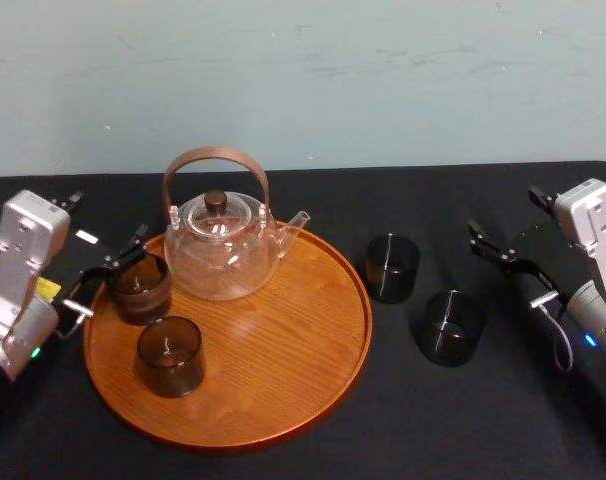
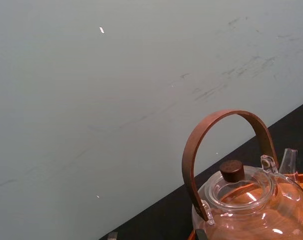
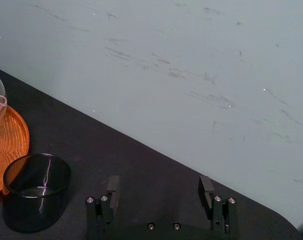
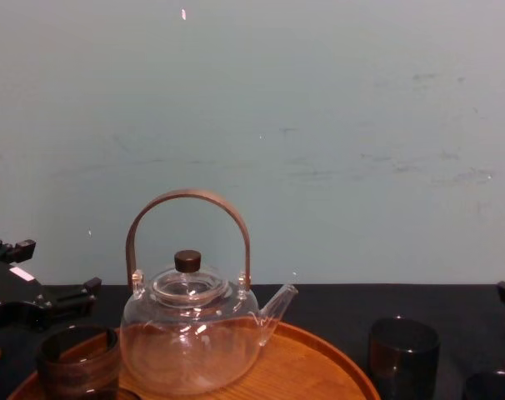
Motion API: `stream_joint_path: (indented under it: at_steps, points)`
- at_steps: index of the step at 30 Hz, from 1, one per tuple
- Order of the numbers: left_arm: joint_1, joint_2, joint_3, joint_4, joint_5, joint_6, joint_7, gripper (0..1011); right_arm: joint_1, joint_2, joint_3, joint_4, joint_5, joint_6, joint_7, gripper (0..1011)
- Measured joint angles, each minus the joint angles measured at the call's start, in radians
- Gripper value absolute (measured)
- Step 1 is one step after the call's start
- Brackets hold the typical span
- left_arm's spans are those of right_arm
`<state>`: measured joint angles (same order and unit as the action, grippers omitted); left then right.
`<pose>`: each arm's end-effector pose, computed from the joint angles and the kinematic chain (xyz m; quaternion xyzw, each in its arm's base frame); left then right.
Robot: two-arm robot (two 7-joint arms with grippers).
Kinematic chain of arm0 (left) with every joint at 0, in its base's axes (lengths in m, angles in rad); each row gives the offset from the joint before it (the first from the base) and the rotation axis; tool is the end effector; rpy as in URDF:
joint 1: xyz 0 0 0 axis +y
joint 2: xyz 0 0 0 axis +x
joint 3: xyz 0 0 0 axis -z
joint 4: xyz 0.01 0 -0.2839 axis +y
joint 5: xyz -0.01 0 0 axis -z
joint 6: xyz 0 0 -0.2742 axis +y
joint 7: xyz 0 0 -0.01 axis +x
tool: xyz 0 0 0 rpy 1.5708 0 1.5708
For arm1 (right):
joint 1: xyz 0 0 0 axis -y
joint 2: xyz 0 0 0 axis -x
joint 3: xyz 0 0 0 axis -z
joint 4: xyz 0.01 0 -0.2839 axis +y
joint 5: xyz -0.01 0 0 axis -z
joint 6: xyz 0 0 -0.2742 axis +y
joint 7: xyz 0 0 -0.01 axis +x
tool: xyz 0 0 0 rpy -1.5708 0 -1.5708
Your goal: Pick up the glass from the table and place it on the tray.
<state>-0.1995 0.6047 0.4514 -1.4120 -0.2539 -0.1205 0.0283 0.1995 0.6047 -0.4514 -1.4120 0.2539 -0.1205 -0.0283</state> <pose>0.3244 0.0884 -0.2907 0.1415 -0.1325 0.5799 0.7913 0.3244 -0.0884 -0.2907 -0.1415 -0.1325 -0.5799 0.7913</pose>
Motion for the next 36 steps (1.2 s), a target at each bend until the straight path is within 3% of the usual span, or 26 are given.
stream_joint_path:
  at_steps: [36]
  points:
    - [0.0,0.0,0.0,0.0,0.0,0.0,0.0,1001,0.0,0.0,0.0,0.0,0.0,0.0,0.0,1002]
